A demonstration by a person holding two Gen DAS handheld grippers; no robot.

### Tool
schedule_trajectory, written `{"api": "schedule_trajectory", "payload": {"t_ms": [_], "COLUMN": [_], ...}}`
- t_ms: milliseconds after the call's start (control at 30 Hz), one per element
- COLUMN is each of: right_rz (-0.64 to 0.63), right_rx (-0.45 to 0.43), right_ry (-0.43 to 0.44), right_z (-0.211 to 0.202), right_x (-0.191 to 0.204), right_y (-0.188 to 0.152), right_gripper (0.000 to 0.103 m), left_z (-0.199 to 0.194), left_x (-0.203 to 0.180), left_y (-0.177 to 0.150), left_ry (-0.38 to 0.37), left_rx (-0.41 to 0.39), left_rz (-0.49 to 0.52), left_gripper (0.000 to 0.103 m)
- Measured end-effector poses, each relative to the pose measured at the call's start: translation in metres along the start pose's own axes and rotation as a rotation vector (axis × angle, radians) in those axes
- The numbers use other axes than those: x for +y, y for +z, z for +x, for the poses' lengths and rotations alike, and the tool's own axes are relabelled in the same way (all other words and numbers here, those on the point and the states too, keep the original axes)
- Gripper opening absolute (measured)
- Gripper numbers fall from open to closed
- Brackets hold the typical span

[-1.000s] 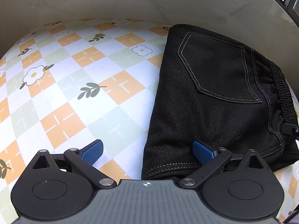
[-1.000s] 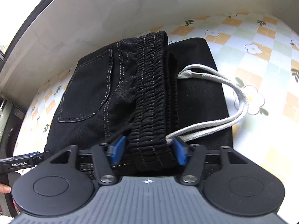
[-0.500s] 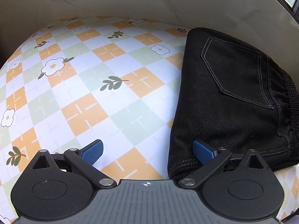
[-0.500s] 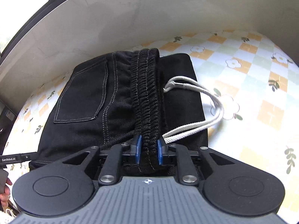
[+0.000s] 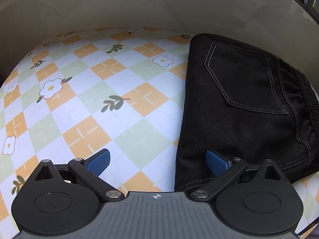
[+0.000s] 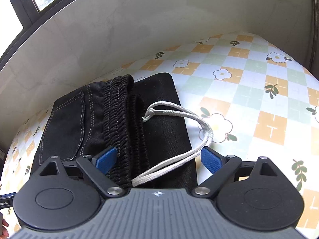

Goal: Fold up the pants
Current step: 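Slide the left gripper under the pocket side while the right gripper holds the waistband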

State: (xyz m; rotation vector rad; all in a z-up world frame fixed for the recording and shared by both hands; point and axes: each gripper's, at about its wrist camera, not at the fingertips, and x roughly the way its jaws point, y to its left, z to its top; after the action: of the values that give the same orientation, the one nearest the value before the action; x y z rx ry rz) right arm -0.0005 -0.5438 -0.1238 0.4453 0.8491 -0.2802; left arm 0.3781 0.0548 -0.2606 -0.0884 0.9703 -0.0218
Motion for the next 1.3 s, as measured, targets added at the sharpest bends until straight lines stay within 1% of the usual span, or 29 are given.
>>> {"api": "schedule_trajectory", "payload": {"t_ms": [67, 133, 233, 267, 300, 400, 567, 800, 1100, 1300], "right_rz": [-0.022, -0.059, -0.098, -0.104, -0.106, -0.091, -0.039, 0.002, 0.007, 0.027], "right_rx": [0.005, 0.014, 0.043, 0.047, 0.046, 0.059, 0.082, 0.087, 0.078, 0.085], "right_ry": [0.008, 0.004, -0.003, -0.014, -0.020, 0.006, 0.076, 0.121, 0.128, 0.125], "right_z": [0.007, 0.014, 0.030, 0.034, 0.037, 0.045, 0.053, 0.057, 0.059, 0.059], "right_x": [0.005, 0.011, 0.015, 0.014, 0.012, 0.005, -0.010, -0.014, -0.015, -0.015], "right_y": [0.005, 0.010, 0.014, 0.015, 0.016, 0.015, 0.013, 0.011, 0.012, 0.013], "right_gripper": [0.093, 0.096, 0.100, 0.103, 0.103, 0.103, 0.103, 0.103, 0.103, 0.103], "left_z": [-0.002, 0.002, 0.017, 0.023, 0.028, 0.038, 0.061, 0.086, 0.089, 0.090], "left_x": [-0.001, -0.003, -0.012, -0.017, -0.022, -0.034, -0.044, -0.049, -0.063, -0.064], "left_y": [0.010, 0.022, 0.039, 0.043, 0.046, 0.052, 0.061, 0.072, 0.075, 0.073], "left_ry": [-0.055, -0.102, -0.150, -0.150, -0.146, -0.151, -0.153, -0.175, -0.154, -0.163], "left_rx": [-0.033, -0.046, -0.026, -0.015, -0.012, -0.018, 0.020, 0.068, 0.054, 0.031], "left_rz": [-0.016, -0.035, -0.018, 0.002, 0.022, 0.062, 0.063, 0.046, 0.120, 0.122], "left_gripper": [0.103, 0.103, 0.103, 0.103, 0.103, 0.103, 0.103, 0.103, 0.103, 0.103]}}
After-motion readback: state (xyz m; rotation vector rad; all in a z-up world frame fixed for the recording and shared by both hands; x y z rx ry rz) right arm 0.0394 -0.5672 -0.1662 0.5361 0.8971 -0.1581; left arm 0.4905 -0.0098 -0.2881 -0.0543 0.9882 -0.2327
